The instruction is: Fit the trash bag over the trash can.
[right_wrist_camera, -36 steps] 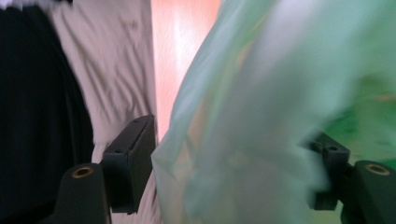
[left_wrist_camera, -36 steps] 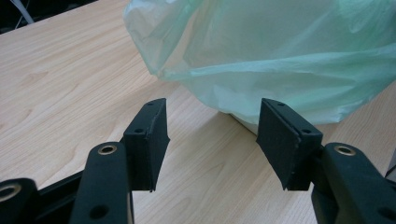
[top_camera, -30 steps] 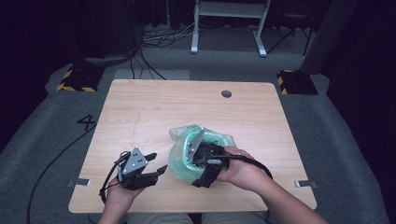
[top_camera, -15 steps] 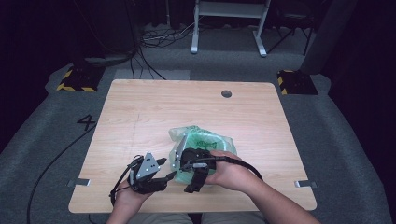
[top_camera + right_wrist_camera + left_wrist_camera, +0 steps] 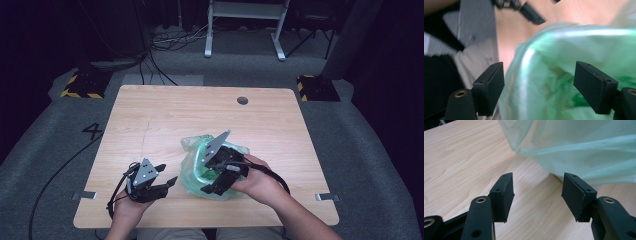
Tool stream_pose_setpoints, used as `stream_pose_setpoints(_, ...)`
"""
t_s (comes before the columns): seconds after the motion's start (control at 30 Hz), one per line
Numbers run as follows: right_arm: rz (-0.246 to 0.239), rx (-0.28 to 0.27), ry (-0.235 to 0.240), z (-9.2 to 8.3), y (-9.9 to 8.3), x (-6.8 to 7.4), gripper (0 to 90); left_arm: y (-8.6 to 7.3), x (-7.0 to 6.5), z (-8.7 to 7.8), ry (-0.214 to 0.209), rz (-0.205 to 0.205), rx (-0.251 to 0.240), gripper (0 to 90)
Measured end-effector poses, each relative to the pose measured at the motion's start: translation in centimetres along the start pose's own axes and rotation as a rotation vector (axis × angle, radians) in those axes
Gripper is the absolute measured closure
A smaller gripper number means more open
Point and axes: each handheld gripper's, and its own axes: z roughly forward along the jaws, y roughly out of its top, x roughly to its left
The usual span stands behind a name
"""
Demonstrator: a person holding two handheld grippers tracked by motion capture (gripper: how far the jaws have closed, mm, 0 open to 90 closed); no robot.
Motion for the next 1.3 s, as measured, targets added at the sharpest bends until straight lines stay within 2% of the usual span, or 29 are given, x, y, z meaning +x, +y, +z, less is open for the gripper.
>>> stream_pose_setpoints(0.13, 0.037, -0.082, -0.054, -2.1, -0.8, -0.5, 24.7, -0.3, 0.5, -0.2, 0.021, -0.002, 0.005, 42.7)
stream_pose_setpoints(0.2, 0.05, -0.123, -0.104, -3.2, -1.1, -0.7, 23.5, -0.4, 0.8, -0.3, 0.029, -0.01, 0.007, 42.7)
stream_pose_setpoints(0.47, 0.139, -0.223, -0.266, -6.3, -3.0, -2.3, 19.6, -1.2, 1.7, -0.9, 0.054, -0.036, 0.009, 42.7)
stream_pose_setpoints(0.7, 0.202, -0.246, -0.349, -7.5, -5.0, -3.8, 16.5, -1.8, 2.1, -1.7, 0.089, -0.04, 0.018, 42.4)
stream_pose_setpoints(0.9, 0.247, -0.248, -0.376, -8.2, -6.7, -4.8, 16.4, -2.3, 2.7, -2.4, 0.121, -0.04, 0.037, 41.0)
stream_pose_setpoints(1.1, 0.306, -0.253, -0.423, -9.2, -9.1, -5.6, 16.4, -2.9, 3.6, -2.7, 0.126, -0.074, 0.054, 39.7)
stream_pose_setpoints(1.2, 0.336, -0.275, -0.453, -9.6, -10.4, -6.0, 16.4, -3.2, 4.0, -2.8, 0.127, -0.078, 0.064, 39.6)
stream_pose_setpoints(1.3, 0.365, -0.271, -0.472, -9.8, -11.7, -6.4, 16.4, -3.5, 4.5, -3.0, 0.136, -0.083, 0.076, 39.6)
